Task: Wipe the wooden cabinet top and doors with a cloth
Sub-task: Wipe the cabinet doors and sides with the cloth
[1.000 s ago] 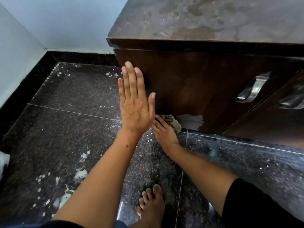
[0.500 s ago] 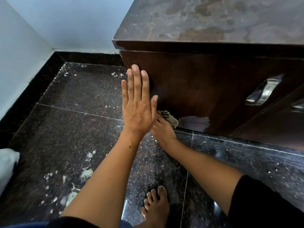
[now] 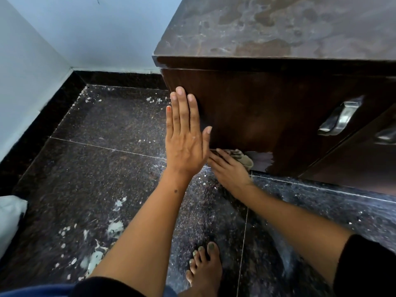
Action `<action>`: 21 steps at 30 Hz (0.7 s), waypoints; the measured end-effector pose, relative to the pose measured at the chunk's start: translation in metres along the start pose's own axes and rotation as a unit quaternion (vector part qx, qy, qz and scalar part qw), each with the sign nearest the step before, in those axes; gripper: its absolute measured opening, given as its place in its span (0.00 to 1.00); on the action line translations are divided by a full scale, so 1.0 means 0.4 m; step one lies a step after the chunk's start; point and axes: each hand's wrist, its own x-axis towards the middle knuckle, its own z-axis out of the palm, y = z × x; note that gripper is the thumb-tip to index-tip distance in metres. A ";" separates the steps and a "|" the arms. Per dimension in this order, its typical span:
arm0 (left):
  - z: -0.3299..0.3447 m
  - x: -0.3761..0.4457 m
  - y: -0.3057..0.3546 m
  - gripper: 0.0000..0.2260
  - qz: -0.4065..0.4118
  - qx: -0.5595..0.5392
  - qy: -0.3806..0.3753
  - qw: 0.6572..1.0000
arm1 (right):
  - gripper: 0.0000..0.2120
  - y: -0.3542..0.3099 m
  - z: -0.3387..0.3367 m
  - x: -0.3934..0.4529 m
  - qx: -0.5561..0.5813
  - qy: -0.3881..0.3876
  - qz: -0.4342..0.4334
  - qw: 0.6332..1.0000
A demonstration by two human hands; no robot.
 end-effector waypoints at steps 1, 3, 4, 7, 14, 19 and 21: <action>0.000 0.000 0.006 0.30 -0.007 -0.001 0.000 1.000 | 0.28 0.000 -0.027 0.021 0.002 0.011 0.008 1.000; -0.003 0.000 0.015 0.30 -0.019 -0.001 -0.004 1.000 | 0.27 -0.005 -0.061 0.055 0.000 0.014 -0.005 1.000; -0.004 0.000 0.018 0.30 -0.022 0.000 -0.005 1.000 | 0.27 -0.009 -0.064 0.064 -0.008 0.007 -0.018 1.000; -0.008 0.000 0.018 0.30 -0.021 -0.002 -0.004 1.000 | 0.27 -0.013 -0.024 0.043 -0.048 -0.019 -0.062 0.997; -0.010 0.002 0.030 0.30 -0.029 -0.014 -0.009 0.999 | 0.25 0.065 0.141 -0.137 -0.045 0.047 -0.059 0.996; -0.017 0.004 0.062 0.31 -0.041 -0.031 -0.017 0.999 | 0.25 0.102 0.104 -0.138 -0.018 0.187 0.042 0.981; -0.016 -0.006 0.073 0.30 0.007 -0.026 -0.032 0.999 | 0.27 0.101 0.100 -0.134 -0.042 0.165 -0.004 0.985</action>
